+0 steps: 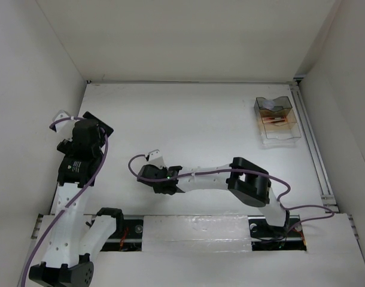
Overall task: Sort the stationery into containers
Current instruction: Pick up the pen from the center of the board.
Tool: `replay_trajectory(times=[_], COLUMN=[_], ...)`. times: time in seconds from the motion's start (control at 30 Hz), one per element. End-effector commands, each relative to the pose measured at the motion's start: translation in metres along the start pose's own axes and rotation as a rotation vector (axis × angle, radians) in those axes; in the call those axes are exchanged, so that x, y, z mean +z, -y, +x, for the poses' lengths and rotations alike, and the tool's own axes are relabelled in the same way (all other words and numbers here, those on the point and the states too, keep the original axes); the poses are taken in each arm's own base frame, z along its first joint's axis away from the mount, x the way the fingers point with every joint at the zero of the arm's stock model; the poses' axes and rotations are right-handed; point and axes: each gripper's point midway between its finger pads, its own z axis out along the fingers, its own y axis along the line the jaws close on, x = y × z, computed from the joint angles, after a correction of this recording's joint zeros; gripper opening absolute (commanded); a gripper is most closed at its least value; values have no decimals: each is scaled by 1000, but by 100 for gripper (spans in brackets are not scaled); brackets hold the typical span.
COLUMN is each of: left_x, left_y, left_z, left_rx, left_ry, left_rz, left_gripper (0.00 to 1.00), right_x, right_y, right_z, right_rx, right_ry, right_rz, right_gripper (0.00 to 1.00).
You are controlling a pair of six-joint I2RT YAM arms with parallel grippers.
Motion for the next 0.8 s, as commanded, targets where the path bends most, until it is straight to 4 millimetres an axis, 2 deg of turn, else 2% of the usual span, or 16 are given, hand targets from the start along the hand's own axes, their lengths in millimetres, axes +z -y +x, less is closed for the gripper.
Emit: replay_trajectory(times=[0.0, 0.07, 0.13, 0.2, 0.27, 0.33, 0.37, 0.4, 0.43, 0.47, 0.5, 0.57, 0.6, 0.7, 0.73, 0.77], left_x=[-2, 0, 0, 0, -2, -6, -6, -5, -7, -7, -7, -7, -7, -8, -7, -7], left_y=[4, 4, 4, 4, 4, 1, 1, 0, -1, -1, -1, -1, -1, 1, 3, 3], left_z=[-8, -6, -6, -6, -8, -11, -11, -13, -14, -14, -14, -14, -14, -15, -16, -16], left_rx=[-18, -13, -13, -13, -18, -32, -32, -32, -37, -37, -37, -37, -27, -22, -27, -27], left_ry=[24, 18, 18, 18, 24, 39, 39, 45, 51, 51, 51, 51, 51, 50, 55, 55], left_rz=[13, 8, 8, 8, 13, 9, 9, 2, 8, 8, 8, 8, 7, 19, 25, 25], left_gripper=[100, 100, 100, 100, 100, 100, 100, 100, 100, 100, 100, 100, 100, 100, 100, 100], right_x=[10, 12, 7, -1, -10, -30, -37, -42, -64, -74, -77, -99, -95, -102, -99, -105], right_y=[-12, -10, -15, -17, -17, -10, -8, -2, 1, 5, 19, 52, 91, 165, 219, 248], right_z=[8, 6, 3, -11, -36, -67, -88, -93, -115, -127, -142, -175, -193, -214, -221, -222], right_rx=[6, 4, 4, 10, 36, 64, 90, 92, 100, 111, 144, 223, 288, 467, 561, 631], right_ry=[-40, -46, -44, -15, 35, 94, 125, 134, 187, 214, 245, 343, 384, 435, 461, 489], right_rz=[-41, -43, -74, -110, -156, -196, -242, -265, -312, -342, -348, -302, -226, -114, -2, 60], right_gripper=[17, 0, 0, 0, 0, 0, 0, 0, 0, 0, 0, 0, 0, 0, 0, 0])
